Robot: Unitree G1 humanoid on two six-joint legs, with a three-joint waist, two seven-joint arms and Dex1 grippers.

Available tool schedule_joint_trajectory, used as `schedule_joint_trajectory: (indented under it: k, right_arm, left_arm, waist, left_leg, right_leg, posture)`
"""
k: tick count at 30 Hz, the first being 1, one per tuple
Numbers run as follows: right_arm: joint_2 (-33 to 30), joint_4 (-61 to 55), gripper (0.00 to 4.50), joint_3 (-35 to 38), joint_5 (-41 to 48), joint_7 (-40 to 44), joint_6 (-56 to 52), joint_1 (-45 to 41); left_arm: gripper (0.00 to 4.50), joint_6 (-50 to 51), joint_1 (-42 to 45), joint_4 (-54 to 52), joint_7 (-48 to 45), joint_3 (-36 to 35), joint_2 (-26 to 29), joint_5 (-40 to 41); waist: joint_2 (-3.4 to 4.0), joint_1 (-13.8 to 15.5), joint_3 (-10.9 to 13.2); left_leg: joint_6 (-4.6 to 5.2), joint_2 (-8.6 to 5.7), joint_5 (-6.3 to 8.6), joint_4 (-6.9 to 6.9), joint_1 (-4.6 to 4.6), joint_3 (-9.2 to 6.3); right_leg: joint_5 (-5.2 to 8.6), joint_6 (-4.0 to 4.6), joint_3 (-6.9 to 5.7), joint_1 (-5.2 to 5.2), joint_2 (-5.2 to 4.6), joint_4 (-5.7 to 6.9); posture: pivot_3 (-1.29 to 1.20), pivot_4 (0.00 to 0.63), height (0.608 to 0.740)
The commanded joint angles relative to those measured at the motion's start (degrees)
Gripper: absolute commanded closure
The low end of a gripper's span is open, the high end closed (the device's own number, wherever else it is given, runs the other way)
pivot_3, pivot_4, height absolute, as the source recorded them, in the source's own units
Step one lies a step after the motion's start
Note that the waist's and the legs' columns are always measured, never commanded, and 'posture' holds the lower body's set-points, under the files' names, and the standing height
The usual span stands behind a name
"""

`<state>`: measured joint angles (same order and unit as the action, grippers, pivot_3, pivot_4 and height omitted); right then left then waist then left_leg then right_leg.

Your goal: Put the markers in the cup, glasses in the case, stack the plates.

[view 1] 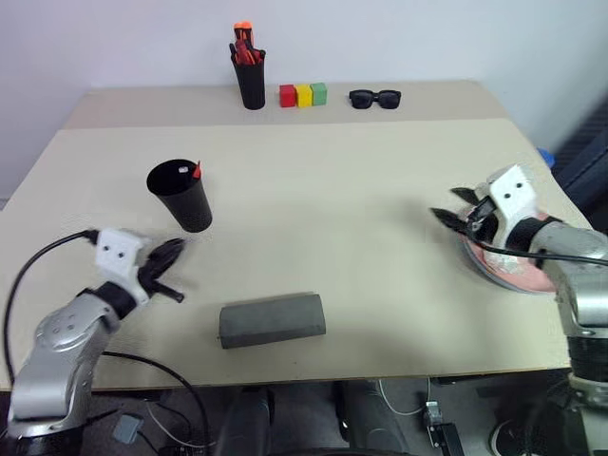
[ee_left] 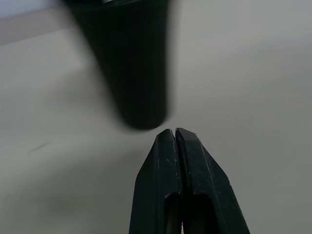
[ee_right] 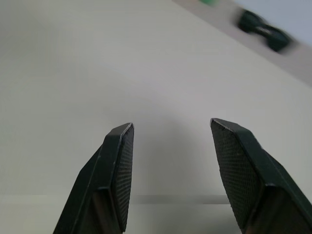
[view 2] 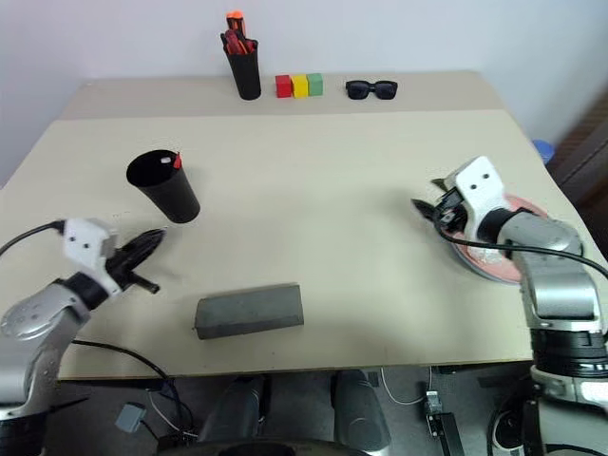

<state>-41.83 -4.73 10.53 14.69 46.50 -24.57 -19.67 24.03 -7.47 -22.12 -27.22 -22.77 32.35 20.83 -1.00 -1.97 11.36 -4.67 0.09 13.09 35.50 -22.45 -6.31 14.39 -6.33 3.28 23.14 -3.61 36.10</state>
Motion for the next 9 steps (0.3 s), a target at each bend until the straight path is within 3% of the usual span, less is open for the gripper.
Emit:
schedule_joint_trajectory:
  k: [1, 9]
  right_arm:
    - [1.28, 0.02, 1.99, -0.15, 3.39, 2.58, 1.50, -1.44]
    - [2.86, 5.69, 1.99, -4.82, 2.39, 4.61, 4.41, -5.17]
  left_arm:
    - [4.50, -3.62, -1.11, -0.59, 3.60, -4.42, -1.07, -2.23]
    - [4.50, -4.41, -2.06, -2.65, 6.32, -4.40, -3.70, -2.70]
  waist:
    - [-0.01, 0.24, 0.00]
    - [-0.02, 0.58, -0.01]
  left_leg:
    - [0.00, -0.01, 0.00, 0.03, -0.01, 0.00]
    - [-0.01, -0.02, 0.00, 0.04, 0.02, 0.01]
  right_leg:
    - [0.00, 0.00, 0.00, -0.01, -0.02, -0.02]
    - [0.00, 0.01, 0.00, 0.00, -0.01, 0.00]
  posture:
    - [0.00, 0.150, 0.740]
    - [0.00, 0.150, 0.740]
